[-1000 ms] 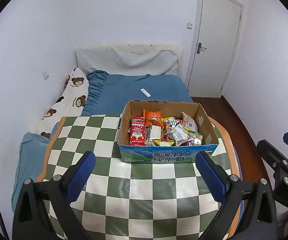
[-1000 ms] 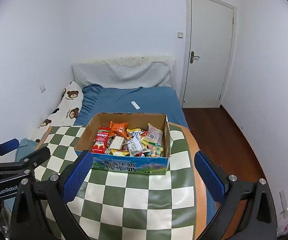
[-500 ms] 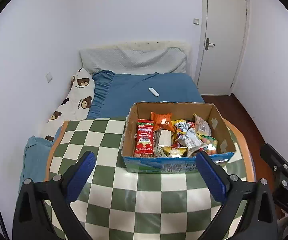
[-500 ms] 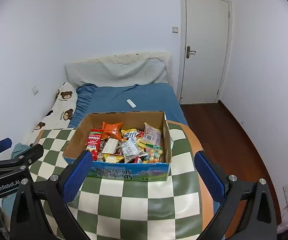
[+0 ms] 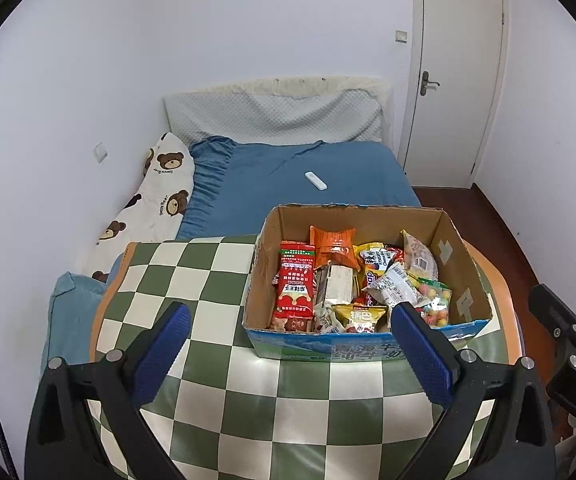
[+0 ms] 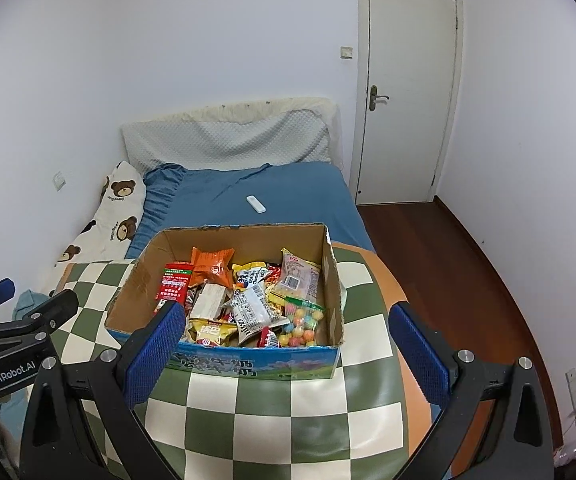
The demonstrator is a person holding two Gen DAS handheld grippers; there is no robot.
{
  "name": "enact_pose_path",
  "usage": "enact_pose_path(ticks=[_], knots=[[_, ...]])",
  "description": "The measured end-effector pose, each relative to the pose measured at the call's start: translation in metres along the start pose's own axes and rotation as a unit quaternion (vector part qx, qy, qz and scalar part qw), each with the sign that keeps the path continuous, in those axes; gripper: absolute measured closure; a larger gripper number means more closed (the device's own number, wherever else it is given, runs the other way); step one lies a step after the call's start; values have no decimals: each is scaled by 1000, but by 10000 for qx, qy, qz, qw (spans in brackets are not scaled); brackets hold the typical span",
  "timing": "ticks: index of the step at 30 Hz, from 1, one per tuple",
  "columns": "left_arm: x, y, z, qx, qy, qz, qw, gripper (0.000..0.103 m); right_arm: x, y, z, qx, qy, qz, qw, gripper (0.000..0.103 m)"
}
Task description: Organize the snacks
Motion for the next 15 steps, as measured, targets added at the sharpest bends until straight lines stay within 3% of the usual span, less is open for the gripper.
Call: enact_pose_path(ticks=[15], knots=[[2, 0, -3, 2, -21, -10, 10000, 1, 6, 1, -4, 30, 90, 13, 10000, 0]])
Point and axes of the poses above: each gripper's, at about its wrist camera, not at the fingertips, and x roughly the way its jaws point, y to its left, z to its top, the point moved 2 cm from there along x, roughly the way its jaws point, and after that the axes turned 14 degrees about x, right-handed, at the moved point
